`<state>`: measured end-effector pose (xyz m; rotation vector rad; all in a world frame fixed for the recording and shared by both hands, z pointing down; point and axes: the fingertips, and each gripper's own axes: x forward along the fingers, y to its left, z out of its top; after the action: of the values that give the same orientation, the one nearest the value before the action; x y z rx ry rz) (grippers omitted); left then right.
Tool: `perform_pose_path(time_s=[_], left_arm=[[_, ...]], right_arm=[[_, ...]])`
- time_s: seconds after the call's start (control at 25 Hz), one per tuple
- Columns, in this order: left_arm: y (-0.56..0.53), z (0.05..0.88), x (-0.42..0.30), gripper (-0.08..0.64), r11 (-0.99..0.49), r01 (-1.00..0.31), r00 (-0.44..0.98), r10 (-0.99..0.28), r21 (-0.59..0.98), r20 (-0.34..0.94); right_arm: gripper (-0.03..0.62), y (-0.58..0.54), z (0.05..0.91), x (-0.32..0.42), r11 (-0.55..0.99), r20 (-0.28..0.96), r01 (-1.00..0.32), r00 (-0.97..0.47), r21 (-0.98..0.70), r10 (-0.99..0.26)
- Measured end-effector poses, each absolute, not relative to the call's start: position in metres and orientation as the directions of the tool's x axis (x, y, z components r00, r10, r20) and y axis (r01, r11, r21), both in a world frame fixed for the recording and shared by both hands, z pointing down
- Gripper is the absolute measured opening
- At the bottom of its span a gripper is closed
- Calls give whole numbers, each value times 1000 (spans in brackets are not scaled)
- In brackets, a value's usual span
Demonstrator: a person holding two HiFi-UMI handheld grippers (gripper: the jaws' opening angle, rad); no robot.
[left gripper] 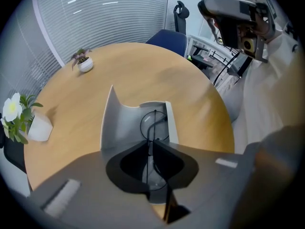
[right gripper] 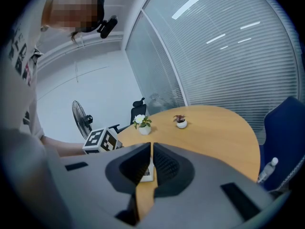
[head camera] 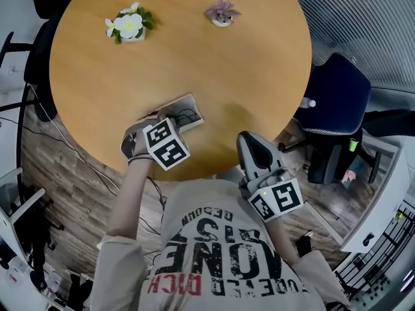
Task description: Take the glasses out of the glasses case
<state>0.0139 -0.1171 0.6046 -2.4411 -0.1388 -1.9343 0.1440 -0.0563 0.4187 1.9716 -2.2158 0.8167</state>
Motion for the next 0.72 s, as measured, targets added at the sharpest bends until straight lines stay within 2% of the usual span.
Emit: perform_pose_path(time_s=[0.28,0.72], left_arm=[[-117,601,15,35,-996,44,216,84,77,973],[-116,567,16,17,-998,-67,290,-23,-4,957]], right_arm=[[25,-52,416,148,39,384,-942,-174,-334,-907],[25,-46,413,155,49,377,-942,-179,-331,-909]])
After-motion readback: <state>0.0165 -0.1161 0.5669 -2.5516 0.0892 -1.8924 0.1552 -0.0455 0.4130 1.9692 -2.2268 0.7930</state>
